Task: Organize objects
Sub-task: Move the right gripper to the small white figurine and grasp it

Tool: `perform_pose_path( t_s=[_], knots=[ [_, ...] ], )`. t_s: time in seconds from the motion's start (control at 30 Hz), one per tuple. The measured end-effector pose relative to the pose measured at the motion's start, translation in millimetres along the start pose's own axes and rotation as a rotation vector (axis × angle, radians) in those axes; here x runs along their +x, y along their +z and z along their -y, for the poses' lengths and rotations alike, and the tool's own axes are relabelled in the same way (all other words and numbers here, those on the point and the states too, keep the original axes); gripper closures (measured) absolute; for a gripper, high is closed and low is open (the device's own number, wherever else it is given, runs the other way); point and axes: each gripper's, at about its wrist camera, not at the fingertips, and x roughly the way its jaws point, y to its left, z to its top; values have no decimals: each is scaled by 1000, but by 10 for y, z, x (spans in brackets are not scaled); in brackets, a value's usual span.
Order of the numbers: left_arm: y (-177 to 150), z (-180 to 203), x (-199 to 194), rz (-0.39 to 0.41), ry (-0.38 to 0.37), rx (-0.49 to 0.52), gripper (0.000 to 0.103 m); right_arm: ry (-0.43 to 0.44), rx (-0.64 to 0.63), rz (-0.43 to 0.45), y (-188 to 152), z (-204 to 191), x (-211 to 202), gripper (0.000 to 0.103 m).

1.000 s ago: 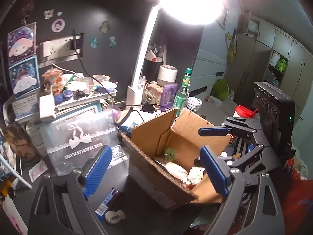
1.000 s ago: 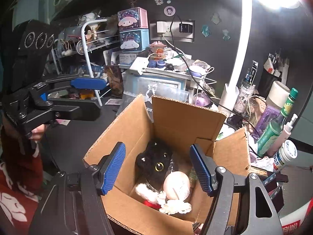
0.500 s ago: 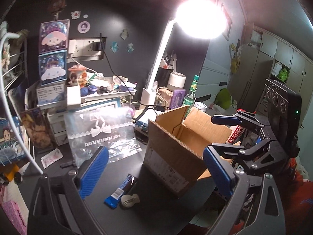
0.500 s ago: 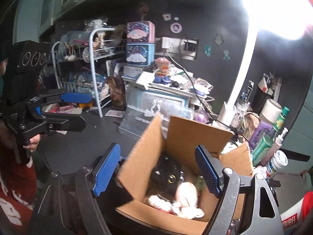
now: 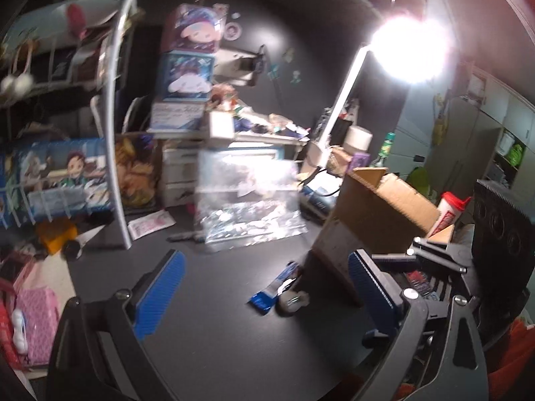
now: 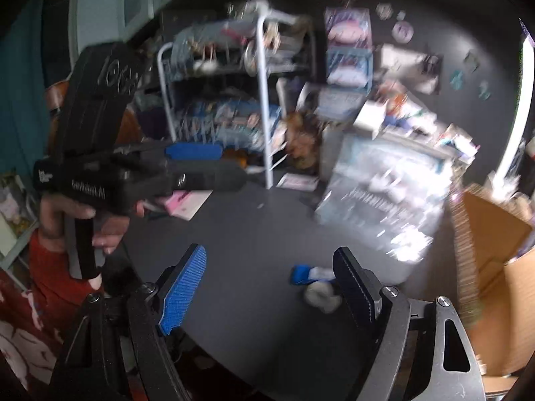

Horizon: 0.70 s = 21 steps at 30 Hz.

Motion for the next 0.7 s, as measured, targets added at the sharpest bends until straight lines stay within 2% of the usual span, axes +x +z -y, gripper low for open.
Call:
perform_pose_path(
  t_s=[0.13,0.3,0.33,0.47,0.63,0.7],
  knots=[
    [-177,-210,77,-36,31,-39,6,-48,84,-72,-231,90,438,28],
    [-361,-368,205,-86,47,-72,6,-191,208,-121,-501,336,781,36],
    [-388,-394,235,-96,44,-78,6,-212,221,-124,-534,370,821,40],
    [-426,-445,314,-118,34,-89,6,-281,225,-155,-575,484,961,45],
    [-417,-456,371,-125,30,-96,6,-296,205,-162,-564,541,1045,49],
    [-413,-452,386,-128,31,-96,6,-300,193,-161,-546,553,1069,53]
  ],
)
